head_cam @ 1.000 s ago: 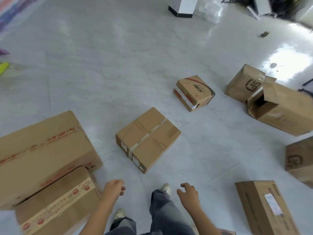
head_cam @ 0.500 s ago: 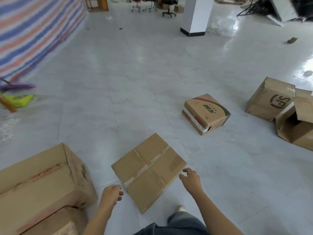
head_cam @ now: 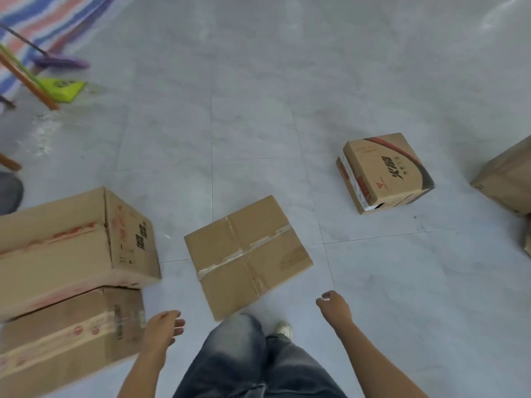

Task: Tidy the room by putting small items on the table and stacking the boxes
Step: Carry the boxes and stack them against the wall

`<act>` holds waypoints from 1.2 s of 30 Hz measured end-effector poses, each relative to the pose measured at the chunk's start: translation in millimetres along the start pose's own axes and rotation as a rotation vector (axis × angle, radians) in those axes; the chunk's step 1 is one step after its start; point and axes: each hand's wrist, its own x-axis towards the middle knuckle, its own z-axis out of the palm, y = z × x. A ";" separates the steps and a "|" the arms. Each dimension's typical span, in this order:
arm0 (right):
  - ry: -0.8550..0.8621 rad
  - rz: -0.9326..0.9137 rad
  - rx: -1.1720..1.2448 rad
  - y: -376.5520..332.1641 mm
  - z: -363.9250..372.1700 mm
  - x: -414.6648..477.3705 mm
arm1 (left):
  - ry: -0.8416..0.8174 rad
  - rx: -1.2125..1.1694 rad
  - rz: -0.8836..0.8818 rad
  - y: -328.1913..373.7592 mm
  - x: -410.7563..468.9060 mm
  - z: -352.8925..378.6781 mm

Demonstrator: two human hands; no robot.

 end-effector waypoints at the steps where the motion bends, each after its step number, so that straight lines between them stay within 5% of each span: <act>1: -0.010 0.014 -0.010 -1.5 -0.6 3.0 | -0.002 0.004 -0.021 0.1 3.5 1.4; 15: -0.157 0.042 -0.356 -35.7 12.1 123.2 | -0.113 0.270 -0.238 6.9 116.5 58.1; 22: -0.202 -0.061 -0.518 -42.2 59.2 243.8 | -0.045 0.208 -0.139 -18.9 222.9 126.3; 36: -0.122 0.101 -0.384 4.8 112.5 415.1 | 0.067 -0.074 -0.409 -143.5 350.6 209.7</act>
